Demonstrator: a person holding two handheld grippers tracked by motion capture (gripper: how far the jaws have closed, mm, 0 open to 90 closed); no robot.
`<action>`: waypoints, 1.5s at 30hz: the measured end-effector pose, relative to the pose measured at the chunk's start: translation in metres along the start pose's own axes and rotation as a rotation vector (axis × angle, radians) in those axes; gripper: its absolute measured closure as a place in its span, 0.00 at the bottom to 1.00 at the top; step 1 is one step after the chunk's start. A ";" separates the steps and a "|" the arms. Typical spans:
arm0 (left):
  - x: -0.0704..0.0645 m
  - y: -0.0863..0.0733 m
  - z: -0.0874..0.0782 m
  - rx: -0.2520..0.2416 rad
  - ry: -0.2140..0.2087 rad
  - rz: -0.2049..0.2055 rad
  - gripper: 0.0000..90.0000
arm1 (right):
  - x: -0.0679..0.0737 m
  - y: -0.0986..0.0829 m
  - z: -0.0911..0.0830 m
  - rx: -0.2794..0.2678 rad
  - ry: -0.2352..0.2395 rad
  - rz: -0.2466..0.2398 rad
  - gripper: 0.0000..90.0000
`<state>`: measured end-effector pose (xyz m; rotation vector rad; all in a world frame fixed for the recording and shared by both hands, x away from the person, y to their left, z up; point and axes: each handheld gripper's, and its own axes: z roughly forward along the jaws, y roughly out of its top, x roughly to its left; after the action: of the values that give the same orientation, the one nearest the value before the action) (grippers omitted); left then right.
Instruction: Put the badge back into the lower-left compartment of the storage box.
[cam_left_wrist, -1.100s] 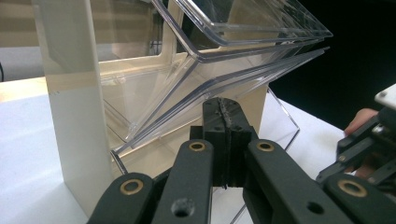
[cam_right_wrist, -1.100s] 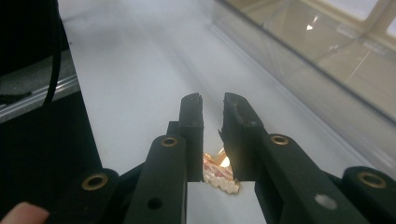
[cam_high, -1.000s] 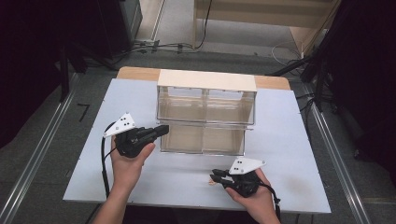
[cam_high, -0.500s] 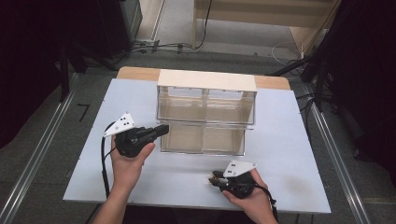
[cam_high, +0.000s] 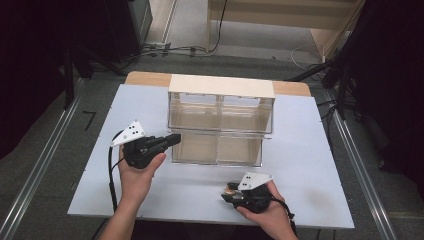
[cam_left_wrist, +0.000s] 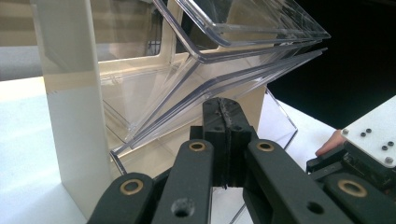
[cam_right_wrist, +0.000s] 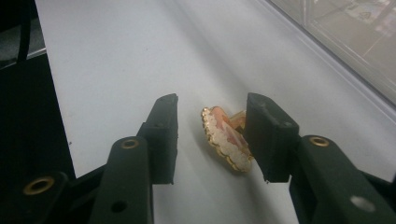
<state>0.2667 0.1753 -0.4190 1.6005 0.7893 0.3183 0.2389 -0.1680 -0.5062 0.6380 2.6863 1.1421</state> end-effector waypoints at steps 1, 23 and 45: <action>0.000 0.000 0.000 0.000 0.000 -0.001 1.00 | 0.000 0.000 0.000 -0.001 0.000 -0.003 0.57; 0.000 0.000 0.001 -0.001 -0.004 -0.003 1.00 | 0.005 -0.002 0.003 -0.017 -0.065 -0.041 0.67; 0.001 0.000 0.002 -0.001 -0.011 -0.002 1.00 | -0.010 -0.004 -0.010 -0.058 -0.066 0.055 0.90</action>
<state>0.2685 0.1742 -0.4194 1.5995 0.7824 0.3086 0.2433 -0.1811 -0.5019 0.7315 2.5855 1.1857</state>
